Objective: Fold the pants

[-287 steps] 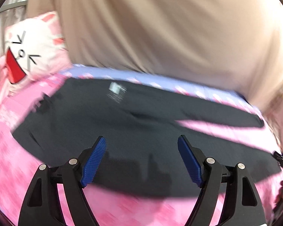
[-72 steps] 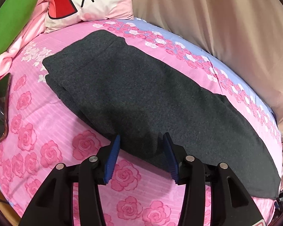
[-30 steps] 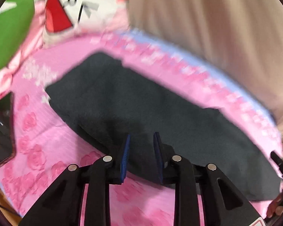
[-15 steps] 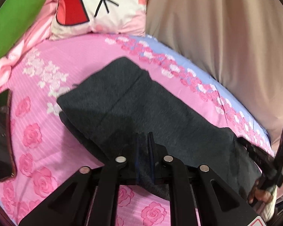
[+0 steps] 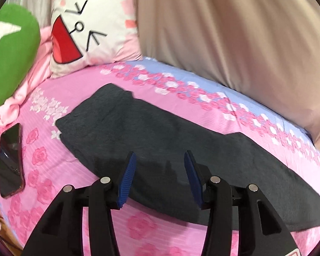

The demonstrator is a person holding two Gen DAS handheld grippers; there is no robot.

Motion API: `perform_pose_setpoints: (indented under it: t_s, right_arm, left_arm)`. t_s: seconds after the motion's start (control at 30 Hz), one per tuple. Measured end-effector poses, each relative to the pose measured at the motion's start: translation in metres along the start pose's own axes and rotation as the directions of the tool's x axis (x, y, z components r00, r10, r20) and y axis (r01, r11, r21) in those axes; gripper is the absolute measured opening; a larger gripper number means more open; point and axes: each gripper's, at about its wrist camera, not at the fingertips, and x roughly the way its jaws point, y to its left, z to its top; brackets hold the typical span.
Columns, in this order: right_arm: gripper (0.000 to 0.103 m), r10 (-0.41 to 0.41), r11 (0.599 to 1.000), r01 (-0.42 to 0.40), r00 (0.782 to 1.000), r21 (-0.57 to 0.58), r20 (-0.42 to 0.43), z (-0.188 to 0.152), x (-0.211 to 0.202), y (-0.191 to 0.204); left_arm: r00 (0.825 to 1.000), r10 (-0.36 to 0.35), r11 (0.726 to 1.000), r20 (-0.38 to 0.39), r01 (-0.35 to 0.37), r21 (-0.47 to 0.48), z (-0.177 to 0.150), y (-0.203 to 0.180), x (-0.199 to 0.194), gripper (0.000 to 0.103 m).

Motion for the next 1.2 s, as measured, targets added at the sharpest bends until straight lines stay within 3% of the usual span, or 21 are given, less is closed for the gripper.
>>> perform_pose_setpoints:
  t_s: [0.07, 0.1, 0.2, 0.27, 0.33, 0.43, 0.5, 0.63, 0.83, 0.97, 1.03, 1.1, 1.2]
  right_arm:
    - [0.045, -0.153, 0.982, 0.151, 0.988, 0.116, 0.004, -0.025, -0.040, -0.069]
    - [0.045, -0.215, 0.956, 0.212, 0.977, 0.201, -0.007, -0.038, -0.060, -0.110]
    - [0.045, -0.287, 0.874, 0.276, 0.957, 0.399, -0.033, -0.065, -0.088, -0.186]
    - [0.045, -0.259, 0.817, 0.254, 0.964, 0.517, -0.065, -0.081, -0.088, -0.225]
    - [0.045, -0.205, 0.776, 0.210, 0.976, 0.595, -0.077, -0.092, -0.083, -0.250]
    - [0.045, -0.119, 0.730, 0.142, 0.990, 0.668, -0.080, -0.102, -0.065, -0.268]
    - [0.043, -0.061, 0.677, 0.103, 0.995, 0.729, -0.083, -0.112, -0.053, -0.278]
    - [0.043, -0.021, 0.597, 0.018, 1.000, 0.802, -0.007, -0.117, -0.054, -0.291]
    - [0.043, -0.023, 0.561, 0.018, 1.000, 0.827, -0.006, -0.109, -0.043, -0.299]
    - [0.043, -0.032, 0.558, 0.014, 0.999, 0.830, 0.005, -0.110, -0.043, -0.299]
    - [0.035, -0.038, 0.566, 0.027, 0.999, 0.824, -0.007, -0.110, -0.041, -0.297]
    - [0.005, -0.031, 0.563, 0.022, 1.000, 0.826, -0.006, -0.110, -0.038, -0.298]
    - [0.005, -0.043, 0.611, -0.031, 0.996, 0.791, 0.072, -0.097, -0.048, -0.282]
  left_arm:
    - [1.000, -0.001, 1.000, 0.022, 0.000, 0.011, -0.008, -0.018, -0.002, 0.046]
    - [1.000, -0.007, 1.000, 0.028, 0.006, 0.014, -0.013, -0.028, 0.000, 0.052]
    - [0.999, -0.032, 0.999, 0.025, 0.033, -0.018, -0.029, -0.048, 0.007, 0.061]
    - [0.999, -0.049, 0.998, 0.004, 0.049, -0.047, -0.040, -0.057, 0.015, 0.061]
    - [1.000, 0.010, 1.000, 0.008, -0.010, -0.021, -0.046, -0.066, 0.017, 0.061]
    - [0.998, 0.017, 1.000, 0.064, -0.016, -0.005, -0.049, -0.070, 0.008, 0.072]
    - [0.998, 0.013, 1.000, 0.065, -0.012, -0.014, -0.049, -0.068, 0.008, 0.072]
    - [0.999, 0.012, 0.999, 0.043, -0.011, -0.035, -0.049, -0.063, 0.013, 0.072]
    - [0.999, 0.018, 0.999, 0.040, -0.016, -0.031, -0.050, -0.064, 0.013, 0.072]
    - [0.999, 0.012, 0.999, 0.040, -0.011, -0.047, -0.050, -0.062, 0.013, 0.072]
    - [0.999, 0.011, 0.999, 0.037, -0.009, -0.051, -0.050, -0.061, 0.013, 0.072]
    - [0.999, 0.012, 0.999, 0.033, -0.010, -0.050, -0.050, -0.062, 0.014, 0.072]
    - [0.999, -0.005, 0.998, 0.037, 0.007, -0.063, -0.050, -0.058, 0.014, 0.072]
